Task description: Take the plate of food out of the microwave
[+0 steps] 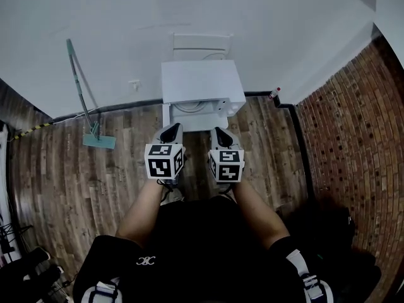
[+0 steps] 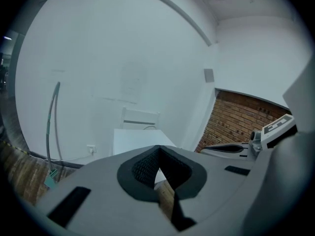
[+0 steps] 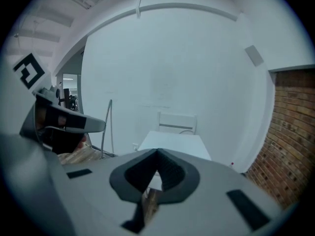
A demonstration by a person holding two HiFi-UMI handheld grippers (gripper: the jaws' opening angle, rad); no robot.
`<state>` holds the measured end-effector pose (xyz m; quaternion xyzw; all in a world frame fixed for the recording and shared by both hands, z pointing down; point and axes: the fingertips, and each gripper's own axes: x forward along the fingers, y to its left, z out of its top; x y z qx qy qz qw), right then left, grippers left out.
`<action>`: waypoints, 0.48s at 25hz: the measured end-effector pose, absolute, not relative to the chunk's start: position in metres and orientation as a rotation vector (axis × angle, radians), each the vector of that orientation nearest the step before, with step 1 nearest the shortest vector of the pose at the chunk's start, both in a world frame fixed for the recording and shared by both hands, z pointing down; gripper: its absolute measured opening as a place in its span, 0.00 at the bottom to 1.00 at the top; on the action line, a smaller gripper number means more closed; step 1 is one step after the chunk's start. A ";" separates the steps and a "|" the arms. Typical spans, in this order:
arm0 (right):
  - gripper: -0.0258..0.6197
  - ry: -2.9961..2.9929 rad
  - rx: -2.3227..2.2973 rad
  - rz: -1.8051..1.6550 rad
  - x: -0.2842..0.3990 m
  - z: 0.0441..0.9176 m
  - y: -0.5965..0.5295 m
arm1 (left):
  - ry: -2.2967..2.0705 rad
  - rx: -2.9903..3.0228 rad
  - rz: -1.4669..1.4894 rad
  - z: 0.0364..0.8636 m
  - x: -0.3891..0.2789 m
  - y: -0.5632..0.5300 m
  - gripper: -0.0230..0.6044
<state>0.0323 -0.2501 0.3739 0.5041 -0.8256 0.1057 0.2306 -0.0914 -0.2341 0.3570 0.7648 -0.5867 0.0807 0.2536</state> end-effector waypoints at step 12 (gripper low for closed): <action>0.05 -2.276 1.047 0.251 0.028 0.436 -0.295 | -1.703 1.836 0.163 0.401 -0.085 -0.245 0.03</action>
